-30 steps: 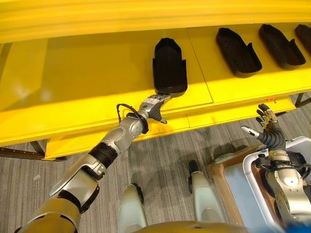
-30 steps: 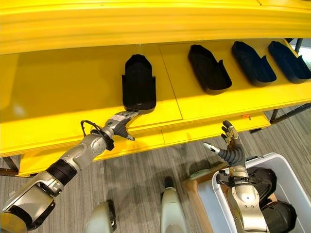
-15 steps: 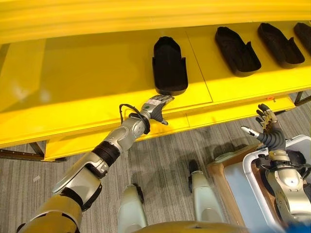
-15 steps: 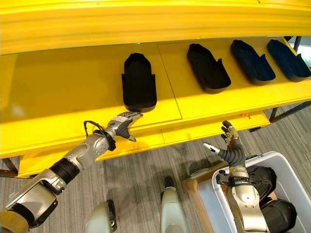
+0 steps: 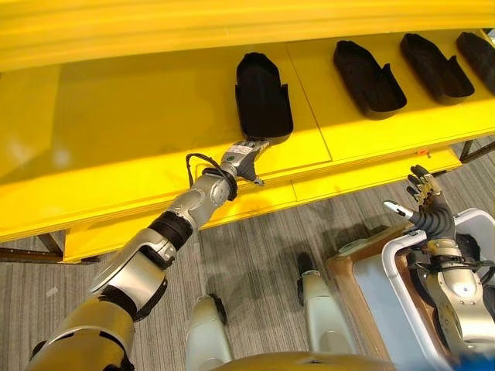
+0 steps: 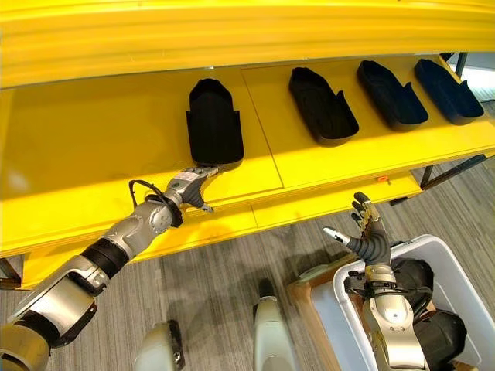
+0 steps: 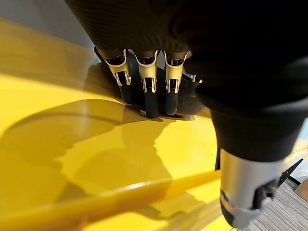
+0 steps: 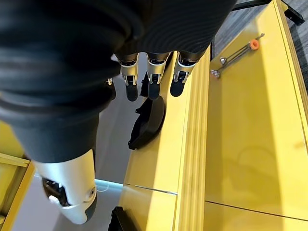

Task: Move parts from the plastic box to the shelf.

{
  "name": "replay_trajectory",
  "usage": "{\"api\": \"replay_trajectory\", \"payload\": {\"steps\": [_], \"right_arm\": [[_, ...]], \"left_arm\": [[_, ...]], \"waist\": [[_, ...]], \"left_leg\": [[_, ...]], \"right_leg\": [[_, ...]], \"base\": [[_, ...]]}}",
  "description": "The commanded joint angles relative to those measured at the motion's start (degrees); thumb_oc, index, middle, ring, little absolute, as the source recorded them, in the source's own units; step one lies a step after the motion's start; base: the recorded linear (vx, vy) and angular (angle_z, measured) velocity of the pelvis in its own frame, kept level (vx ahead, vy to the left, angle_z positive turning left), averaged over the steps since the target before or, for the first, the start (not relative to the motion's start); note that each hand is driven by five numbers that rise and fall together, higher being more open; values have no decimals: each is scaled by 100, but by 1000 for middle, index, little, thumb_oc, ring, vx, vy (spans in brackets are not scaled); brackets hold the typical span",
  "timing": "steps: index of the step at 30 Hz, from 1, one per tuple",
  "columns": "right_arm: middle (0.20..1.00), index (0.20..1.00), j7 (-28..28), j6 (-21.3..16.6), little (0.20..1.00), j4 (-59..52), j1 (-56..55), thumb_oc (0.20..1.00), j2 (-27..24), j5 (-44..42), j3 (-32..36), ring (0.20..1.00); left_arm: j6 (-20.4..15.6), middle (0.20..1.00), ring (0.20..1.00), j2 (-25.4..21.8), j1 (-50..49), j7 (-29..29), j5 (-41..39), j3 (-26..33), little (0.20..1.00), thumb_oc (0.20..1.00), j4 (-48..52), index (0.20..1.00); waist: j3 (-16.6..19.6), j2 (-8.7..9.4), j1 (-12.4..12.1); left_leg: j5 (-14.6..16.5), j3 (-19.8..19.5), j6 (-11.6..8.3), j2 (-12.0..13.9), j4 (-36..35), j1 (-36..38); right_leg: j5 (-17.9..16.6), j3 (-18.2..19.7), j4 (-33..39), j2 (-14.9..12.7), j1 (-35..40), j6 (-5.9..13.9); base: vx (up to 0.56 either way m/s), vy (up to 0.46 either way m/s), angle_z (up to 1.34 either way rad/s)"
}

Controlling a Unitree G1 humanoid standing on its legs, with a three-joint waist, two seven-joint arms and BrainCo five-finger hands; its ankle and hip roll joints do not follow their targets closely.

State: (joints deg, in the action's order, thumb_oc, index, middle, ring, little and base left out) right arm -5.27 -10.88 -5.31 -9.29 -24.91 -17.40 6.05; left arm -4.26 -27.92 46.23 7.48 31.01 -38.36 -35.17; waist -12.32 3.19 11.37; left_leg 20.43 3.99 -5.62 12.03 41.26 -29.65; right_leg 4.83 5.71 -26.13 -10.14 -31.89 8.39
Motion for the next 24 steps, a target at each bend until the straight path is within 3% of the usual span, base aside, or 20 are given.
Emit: {"api": "replay_trajectory", "payload": {"steps": [1,24], "right_arm": [[1000,1000,-12,-351,1000,-361,-46,1000,-415,-221,263,1000],[1000,1000,26,-385,1000,-422,-118,1000,-477,-238,392,1000]], "left_arm": [[-61,1000,1000,-61,546,219,10,-48,1000,1000,-318,1000],[-14,1000,1000,-46,1039,264,-113,-185,1000,1000,-753,1000]], "waist": [[175,-49,-25],[207,-6,96]], "left_leg": [[-1118,-509,44,79,-460,-186],[-1145,-478,27,137,-420,-329]], "right_leg": [[-72,-70,-863,48,-71,-163],[-128,-44,-906,100,-270,-155]], "base": [[0,0,0],[0,0,0]]}}
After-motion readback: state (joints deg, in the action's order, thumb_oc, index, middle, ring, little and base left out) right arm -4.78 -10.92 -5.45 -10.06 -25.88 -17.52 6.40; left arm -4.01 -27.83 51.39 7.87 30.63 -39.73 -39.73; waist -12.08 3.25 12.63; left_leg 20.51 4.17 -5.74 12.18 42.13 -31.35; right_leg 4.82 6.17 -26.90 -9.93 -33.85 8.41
